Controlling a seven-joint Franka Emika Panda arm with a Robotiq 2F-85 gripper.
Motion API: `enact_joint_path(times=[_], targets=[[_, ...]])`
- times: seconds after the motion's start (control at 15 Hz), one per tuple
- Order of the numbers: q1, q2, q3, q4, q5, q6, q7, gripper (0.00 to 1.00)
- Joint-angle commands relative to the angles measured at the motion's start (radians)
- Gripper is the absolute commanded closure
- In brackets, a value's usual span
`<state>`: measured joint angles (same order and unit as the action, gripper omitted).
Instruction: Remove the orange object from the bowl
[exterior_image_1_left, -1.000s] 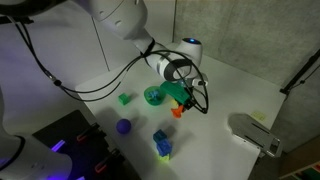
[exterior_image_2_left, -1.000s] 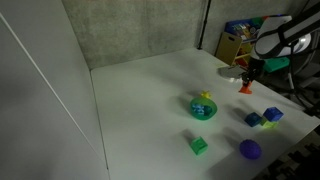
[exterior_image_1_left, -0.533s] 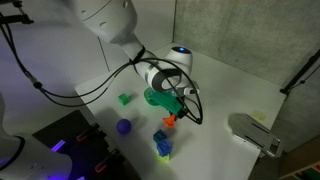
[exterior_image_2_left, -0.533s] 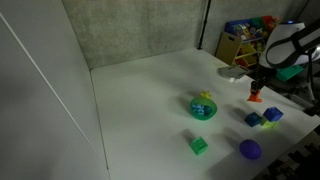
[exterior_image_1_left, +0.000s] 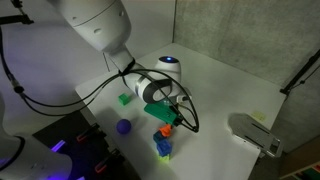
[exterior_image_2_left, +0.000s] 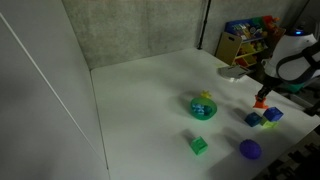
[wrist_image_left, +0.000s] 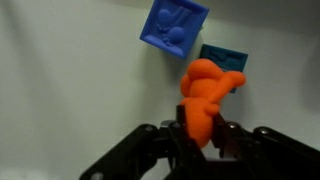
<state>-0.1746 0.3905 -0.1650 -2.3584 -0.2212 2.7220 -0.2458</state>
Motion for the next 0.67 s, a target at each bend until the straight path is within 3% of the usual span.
enact_joint_path(times=[0.0, 0.27, 0.6], targets=[[0.017, -0.033, -0.031, -0.073, -0.063, 0.094, 0.014, 0.92], [0.036, -0.009, -0.035, -0.091, -0.072, 0.169, 0.028, 0.92], [0.107, 0.053, -0.06, -0.044, -0.077, 0.222, 0.084, 0.92]])
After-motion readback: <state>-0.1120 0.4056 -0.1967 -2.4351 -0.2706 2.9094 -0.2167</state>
